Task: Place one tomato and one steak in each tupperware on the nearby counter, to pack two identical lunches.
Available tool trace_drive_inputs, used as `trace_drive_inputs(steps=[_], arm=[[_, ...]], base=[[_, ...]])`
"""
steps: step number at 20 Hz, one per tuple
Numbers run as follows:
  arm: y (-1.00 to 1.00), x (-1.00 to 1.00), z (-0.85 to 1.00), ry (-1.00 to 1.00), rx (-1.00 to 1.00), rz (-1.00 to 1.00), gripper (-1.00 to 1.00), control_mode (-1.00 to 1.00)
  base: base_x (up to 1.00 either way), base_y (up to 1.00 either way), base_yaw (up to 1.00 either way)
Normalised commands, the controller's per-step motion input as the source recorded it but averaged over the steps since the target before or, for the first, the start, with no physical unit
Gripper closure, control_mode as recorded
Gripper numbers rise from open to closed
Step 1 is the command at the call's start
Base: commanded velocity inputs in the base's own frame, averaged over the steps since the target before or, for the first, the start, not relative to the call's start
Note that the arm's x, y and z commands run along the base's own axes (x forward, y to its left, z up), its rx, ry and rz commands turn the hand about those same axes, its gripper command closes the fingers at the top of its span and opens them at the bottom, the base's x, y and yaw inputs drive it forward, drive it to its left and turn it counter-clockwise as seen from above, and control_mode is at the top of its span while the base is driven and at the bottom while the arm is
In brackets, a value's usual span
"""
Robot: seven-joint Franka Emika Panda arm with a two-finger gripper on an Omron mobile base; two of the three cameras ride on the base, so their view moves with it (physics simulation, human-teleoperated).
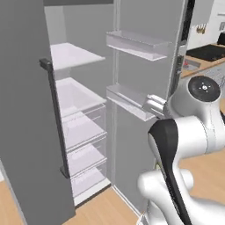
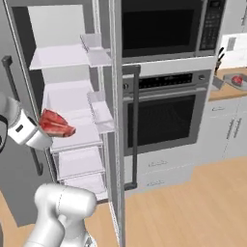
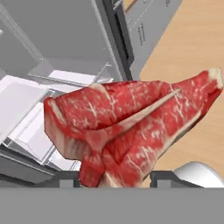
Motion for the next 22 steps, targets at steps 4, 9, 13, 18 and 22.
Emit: trace_drive_inputs(steps=[4,9,13,18,22], arm=[[0.0,0.0,0.0,0.0,0.0,0.0,1.0,1.0],[0.0,0.0,0.0,0.0,0.0,0.0,1.0,1.0],[0.0,0.0,0.0,0.0,0.0,0.0,1.0,1.0],[0.0,0.0,0.0,0.0,0.0,0.0,1.0,1.0],[0.0,0.0,0.0,0.0,0.0,0.0,1.0,1.0]], base=[[-0.63,-0.7,-0.65],[0.33,-1.0,-0.41],[0.99,-1.0,-0.07],[1.0,-0.88,0.01],[1.0,-0.62,0.09]])
